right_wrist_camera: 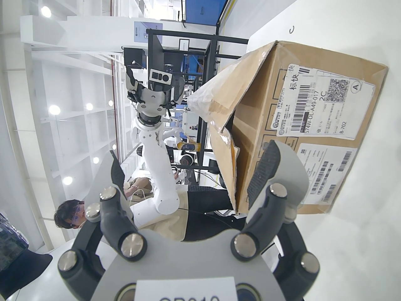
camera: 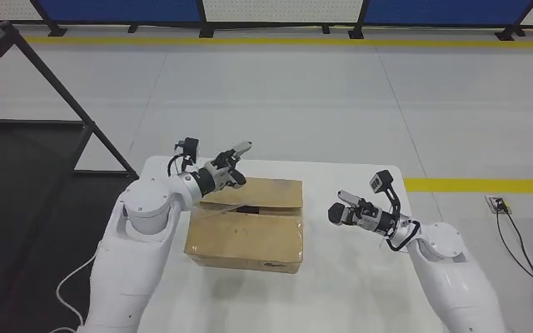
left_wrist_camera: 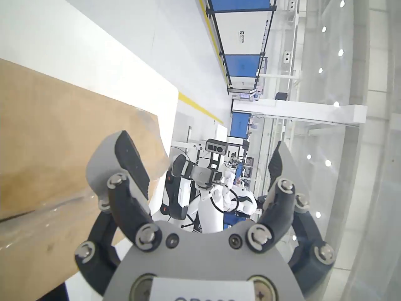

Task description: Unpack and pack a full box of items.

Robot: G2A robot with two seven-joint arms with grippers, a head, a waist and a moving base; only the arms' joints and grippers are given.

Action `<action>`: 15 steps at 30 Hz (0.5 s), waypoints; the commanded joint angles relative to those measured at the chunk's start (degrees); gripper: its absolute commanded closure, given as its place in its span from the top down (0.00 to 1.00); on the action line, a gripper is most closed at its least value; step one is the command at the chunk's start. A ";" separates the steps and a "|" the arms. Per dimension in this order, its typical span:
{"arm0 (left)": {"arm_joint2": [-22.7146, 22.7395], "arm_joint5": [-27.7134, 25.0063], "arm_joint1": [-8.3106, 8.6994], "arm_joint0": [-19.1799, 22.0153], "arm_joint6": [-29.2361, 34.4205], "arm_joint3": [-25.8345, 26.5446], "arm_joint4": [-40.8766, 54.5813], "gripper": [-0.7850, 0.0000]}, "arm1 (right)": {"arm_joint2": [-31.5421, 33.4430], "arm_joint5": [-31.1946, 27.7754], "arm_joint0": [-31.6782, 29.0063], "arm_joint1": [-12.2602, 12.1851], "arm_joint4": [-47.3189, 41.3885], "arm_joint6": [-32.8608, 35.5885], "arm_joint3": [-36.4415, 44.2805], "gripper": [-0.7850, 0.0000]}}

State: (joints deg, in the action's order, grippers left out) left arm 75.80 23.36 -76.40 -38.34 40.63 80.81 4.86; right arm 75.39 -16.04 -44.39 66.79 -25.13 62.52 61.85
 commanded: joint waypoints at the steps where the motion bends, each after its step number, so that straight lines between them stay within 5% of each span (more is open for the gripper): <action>1: -2.61 -1.00 -0.47 0.53 -1.92 -1.44 0.35 1.00 | 0.08 -0.13 -0.07 -0.07 -0.15 -0.02 -0.12 1.00; 15: -8.08 -1.40 -1.25 0.21 -3.89 -0.87 1.26 1.00 | 0.29 -0.49 -1.33 -0.52 -0.58 -0.39 0.92 1.00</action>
State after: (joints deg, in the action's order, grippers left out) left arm 67.88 21.95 -77.68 -37.90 36.76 79.73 6.30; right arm 75.69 -16.41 -45.62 66.30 -25.62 62.10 62.72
